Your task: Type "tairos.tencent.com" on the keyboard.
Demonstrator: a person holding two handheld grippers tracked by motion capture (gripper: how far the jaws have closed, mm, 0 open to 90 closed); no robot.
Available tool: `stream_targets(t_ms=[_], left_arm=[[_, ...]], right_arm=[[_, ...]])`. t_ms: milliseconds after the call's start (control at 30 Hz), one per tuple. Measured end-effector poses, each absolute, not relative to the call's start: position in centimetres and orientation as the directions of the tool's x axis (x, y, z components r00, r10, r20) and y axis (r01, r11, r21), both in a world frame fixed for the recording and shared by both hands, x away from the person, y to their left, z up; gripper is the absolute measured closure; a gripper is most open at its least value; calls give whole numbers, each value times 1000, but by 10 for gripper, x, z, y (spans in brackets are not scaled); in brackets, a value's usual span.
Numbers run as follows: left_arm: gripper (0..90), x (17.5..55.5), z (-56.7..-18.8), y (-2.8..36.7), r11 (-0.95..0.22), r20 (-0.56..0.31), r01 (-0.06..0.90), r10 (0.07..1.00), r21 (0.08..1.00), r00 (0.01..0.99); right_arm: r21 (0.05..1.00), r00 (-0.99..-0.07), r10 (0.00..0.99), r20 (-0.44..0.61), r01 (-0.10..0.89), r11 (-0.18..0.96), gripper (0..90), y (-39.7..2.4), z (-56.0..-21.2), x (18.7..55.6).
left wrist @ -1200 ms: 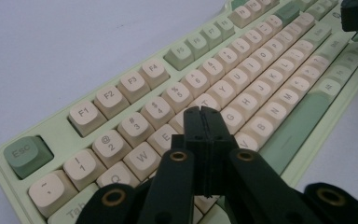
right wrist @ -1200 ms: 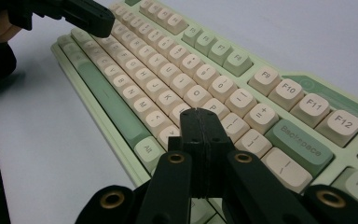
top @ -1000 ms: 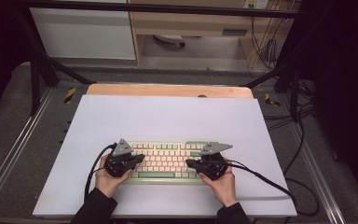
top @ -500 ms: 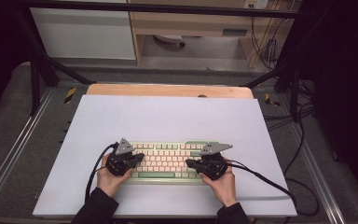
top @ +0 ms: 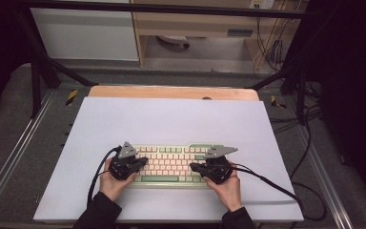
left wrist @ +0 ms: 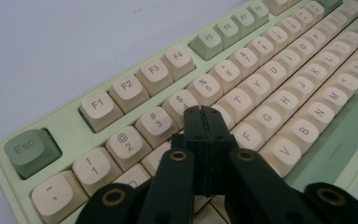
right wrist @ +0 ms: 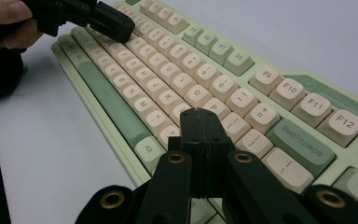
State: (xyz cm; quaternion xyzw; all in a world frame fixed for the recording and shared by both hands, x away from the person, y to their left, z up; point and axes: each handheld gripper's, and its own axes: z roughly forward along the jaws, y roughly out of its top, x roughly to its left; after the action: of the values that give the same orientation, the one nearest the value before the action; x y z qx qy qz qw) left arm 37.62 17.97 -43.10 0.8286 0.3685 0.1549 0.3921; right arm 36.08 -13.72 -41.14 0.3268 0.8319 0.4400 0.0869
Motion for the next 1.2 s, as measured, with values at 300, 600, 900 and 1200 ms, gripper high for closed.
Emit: stream_targets(t_ms=[300, 600, 900, 1200], left_arm=[[900, 370, -426, 184, -419, -38, 477, 720, 772, 693], [900, 363, -421, 192, -410, -48, 472, 713, 780, 699], [900, 358, -422, 200, -408, -55, 476, 712, 779, 700], [900, 355, -423, 209, -399, -65, 483, 715, 780, 696]], right_arm=[[794, -770, 620, 148, 467, 390, 900, -137, -410, 360], [797, -770, 616, 163, 471, 377, 900, -135, -410, 360], [794, -782, 603, 161, 465, 391, 900, -127, -410, 360], [791, -794, 586, 159, 457, 406, 900, -114, -412, 359]])
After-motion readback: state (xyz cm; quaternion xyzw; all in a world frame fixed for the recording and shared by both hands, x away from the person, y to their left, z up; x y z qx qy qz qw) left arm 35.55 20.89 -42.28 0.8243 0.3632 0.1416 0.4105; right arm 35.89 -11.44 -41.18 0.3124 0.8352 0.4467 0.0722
